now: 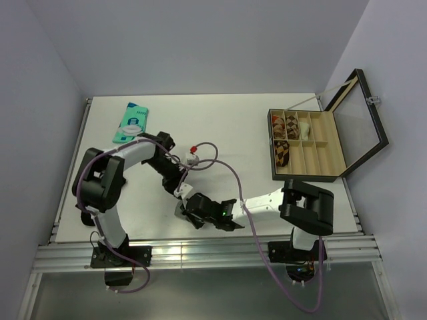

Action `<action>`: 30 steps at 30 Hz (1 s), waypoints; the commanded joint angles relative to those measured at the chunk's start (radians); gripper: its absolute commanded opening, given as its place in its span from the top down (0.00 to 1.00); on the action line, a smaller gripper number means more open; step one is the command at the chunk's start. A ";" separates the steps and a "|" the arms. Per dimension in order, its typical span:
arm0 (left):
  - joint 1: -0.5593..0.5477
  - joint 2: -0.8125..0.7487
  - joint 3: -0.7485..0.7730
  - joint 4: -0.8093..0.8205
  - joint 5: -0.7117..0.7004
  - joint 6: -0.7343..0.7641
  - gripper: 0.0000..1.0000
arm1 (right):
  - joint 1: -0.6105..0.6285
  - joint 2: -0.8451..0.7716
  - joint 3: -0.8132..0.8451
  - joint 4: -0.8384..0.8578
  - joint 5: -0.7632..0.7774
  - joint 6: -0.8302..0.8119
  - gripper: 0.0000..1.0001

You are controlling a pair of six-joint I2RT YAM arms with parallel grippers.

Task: Roll the socks
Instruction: Roll the sock at the center of the board.

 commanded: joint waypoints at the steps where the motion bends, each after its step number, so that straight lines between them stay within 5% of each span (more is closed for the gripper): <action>1: 0.084 -0.118 -0.032 0.135 0.026 -0.094 0.65 | -0.049 -0.030 -0.043 -0.085 -0.152 0.053 1.00; 7: 0.236 -0.300 -0.102 0.326 0.015 -0.196 0.64 | -0.152 -0.002 0.006 -0.169 -0.357 0.084 1.00; 15: 0.243 -0.564 -0.277 0.458 -0.084 -0.113 0.54 | -0.340 0.137 0.142 -0.286 -0.744 0.142 0.99; 24: -0.036 -0.860 -0.633 0.683 -0.331 0.050 0.37 | -0.431 0.232 0.268 -0.372 -0.913 0.188 0.98; 30: -0.194 -0.867 -0.701 0.737 -0.407 0.051 0.29 | -0.455 0.254 0.297 -0.383 -0.965 0.202 0.96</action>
